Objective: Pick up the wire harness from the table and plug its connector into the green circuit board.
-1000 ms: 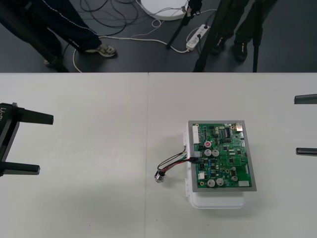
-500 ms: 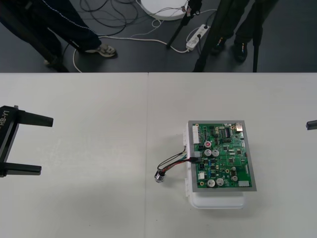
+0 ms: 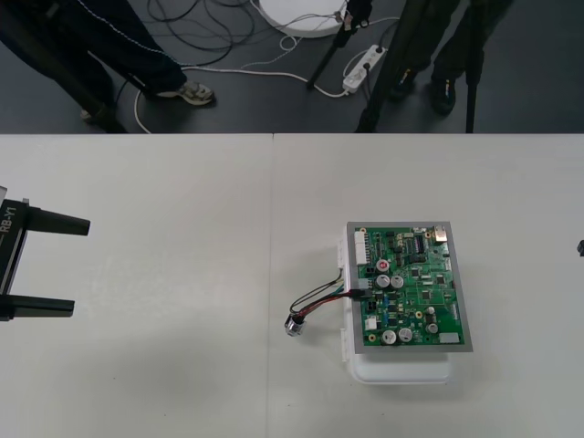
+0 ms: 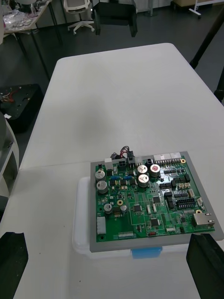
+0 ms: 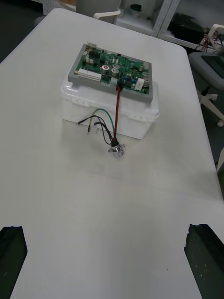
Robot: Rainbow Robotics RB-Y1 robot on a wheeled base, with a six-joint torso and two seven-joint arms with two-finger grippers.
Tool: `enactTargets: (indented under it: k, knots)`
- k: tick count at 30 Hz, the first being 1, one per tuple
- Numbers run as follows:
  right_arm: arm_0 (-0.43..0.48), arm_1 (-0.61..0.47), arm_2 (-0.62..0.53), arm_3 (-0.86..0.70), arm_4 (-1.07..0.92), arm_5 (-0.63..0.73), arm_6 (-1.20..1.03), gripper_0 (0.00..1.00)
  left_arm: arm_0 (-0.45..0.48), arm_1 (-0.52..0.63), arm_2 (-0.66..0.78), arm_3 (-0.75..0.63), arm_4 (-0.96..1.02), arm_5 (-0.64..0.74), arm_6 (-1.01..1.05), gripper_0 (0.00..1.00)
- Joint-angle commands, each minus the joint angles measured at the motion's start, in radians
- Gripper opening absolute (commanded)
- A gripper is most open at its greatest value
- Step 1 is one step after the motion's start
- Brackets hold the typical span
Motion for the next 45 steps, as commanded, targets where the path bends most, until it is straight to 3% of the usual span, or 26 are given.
enactTargets:
  k: [1,21,45]
  knots:
    - [0.001,-0.036,-0.035,0.037,-0.009,-0.024,0.016,1.00,0.023,0.041,0.025,-0.001,-0.009,-0.037,0.041,1.00]
    - [-0.091,-0.047,-0.032,0.106,0.005,-0.042,0.016,1.00,0.025,0.040,0.025,0.001,-0.038,-0.026,0.037,1.00]
    - [-0.123,-0.047,0.010,0.129,0.064,-0.042,0.013,1.00,0.025,0.040,0.025,0.001,-0.063,-0.020,0.035,1.00]
